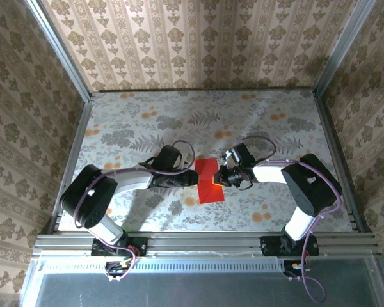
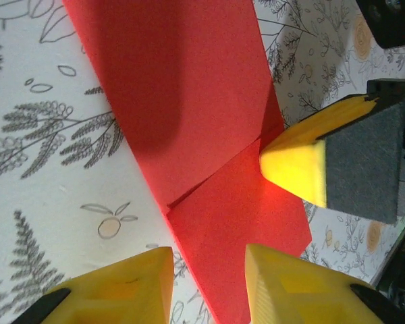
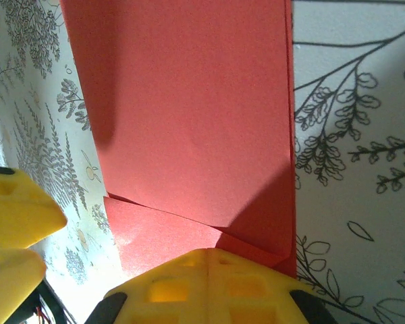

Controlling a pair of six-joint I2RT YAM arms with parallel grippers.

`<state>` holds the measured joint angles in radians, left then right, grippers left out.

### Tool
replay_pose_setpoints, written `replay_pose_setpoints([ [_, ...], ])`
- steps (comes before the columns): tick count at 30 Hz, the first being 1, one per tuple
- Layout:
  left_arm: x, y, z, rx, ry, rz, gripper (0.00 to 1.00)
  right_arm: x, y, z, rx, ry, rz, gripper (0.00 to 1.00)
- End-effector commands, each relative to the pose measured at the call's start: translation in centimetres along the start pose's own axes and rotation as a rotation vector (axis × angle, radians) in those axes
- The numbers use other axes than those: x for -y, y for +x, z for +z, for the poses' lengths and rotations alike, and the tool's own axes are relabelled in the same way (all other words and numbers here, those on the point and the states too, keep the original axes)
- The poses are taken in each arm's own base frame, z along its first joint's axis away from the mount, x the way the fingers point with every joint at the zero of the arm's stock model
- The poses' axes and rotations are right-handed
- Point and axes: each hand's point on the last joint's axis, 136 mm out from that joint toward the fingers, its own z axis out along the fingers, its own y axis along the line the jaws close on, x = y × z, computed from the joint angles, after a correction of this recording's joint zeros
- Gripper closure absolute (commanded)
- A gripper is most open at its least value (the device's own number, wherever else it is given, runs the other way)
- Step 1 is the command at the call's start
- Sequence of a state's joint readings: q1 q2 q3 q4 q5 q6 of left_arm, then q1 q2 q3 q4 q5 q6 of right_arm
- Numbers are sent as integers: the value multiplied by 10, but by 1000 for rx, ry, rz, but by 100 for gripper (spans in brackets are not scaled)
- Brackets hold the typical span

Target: Fold a paper plane with a square sheet of paper (fold left side to right side)

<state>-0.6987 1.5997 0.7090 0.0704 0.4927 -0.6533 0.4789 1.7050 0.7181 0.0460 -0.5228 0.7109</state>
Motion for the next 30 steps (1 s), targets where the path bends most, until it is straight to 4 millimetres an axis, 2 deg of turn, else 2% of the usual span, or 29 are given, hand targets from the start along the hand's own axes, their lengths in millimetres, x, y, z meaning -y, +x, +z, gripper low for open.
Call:
replay_pose_setpoints([
  [1,7,-8,7,-6,40,37,67,20,13,3,-27,69,41,100],
  [6,4,-5,15,-23,46,30,68,20,14,3,-29,69,40,100],
  [21,4,-1,21,-36,56,19,87,19,13,5,-34,65,41,100],
  [30,14,-6,17,-13,95,22,84,17,12,3,-29,62,38,100],
])
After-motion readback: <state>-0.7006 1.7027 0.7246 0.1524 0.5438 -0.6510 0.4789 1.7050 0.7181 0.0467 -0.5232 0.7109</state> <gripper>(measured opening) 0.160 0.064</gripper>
